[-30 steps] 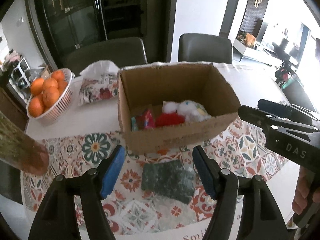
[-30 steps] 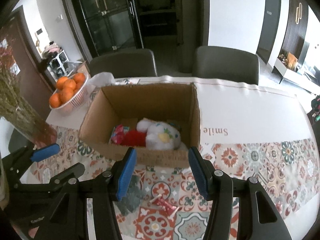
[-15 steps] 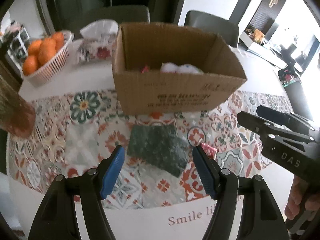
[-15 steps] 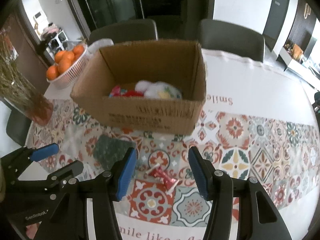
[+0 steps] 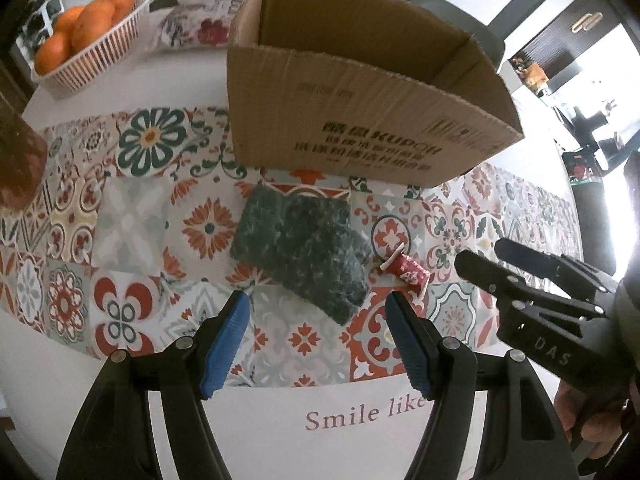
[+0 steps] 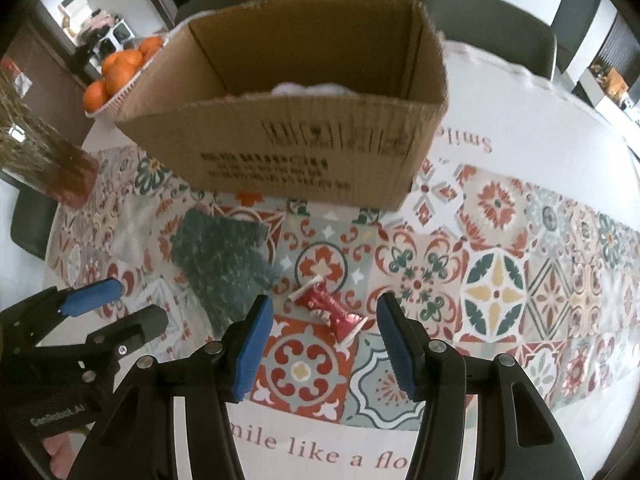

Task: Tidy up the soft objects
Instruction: 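Grasp the red candy wrapper with the right tool while the left tool grasps the green cloth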

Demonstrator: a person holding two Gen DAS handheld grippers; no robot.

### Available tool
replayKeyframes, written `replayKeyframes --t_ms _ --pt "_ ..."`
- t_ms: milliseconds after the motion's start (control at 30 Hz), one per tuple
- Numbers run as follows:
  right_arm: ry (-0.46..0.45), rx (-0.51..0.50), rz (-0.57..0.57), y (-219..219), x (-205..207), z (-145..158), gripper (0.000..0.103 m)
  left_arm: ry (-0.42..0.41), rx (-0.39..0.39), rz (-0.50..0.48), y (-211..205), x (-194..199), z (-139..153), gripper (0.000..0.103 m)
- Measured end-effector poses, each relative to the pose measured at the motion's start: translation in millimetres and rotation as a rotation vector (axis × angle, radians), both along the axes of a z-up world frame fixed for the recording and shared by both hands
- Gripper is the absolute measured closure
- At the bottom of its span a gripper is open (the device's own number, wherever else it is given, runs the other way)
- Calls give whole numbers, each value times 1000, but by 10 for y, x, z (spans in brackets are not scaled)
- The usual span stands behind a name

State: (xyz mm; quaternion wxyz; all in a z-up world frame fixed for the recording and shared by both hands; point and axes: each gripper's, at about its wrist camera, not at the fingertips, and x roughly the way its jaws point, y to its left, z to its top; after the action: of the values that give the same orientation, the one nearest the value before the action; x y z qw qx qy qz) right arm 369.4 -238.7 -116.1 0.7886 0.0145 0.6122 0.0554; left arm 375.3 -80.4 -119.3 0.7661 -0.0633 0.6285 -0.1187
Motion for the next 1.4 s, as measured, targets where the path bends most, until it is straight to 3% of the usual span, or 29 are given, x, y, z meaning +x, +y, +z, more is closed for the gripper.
replayKeyframes --t_ms 833,1233,1400 --pt "173 -14 115 76 119 -720 48 163 -59 136 -74 251 -651 34" --pt "164 -33 131 145 231 -951 48 221 -32 149 -199 417 -940 34" --pt "140 -39 130 214 271 -1020 48 202 -21 143 -244 456 -981 34"
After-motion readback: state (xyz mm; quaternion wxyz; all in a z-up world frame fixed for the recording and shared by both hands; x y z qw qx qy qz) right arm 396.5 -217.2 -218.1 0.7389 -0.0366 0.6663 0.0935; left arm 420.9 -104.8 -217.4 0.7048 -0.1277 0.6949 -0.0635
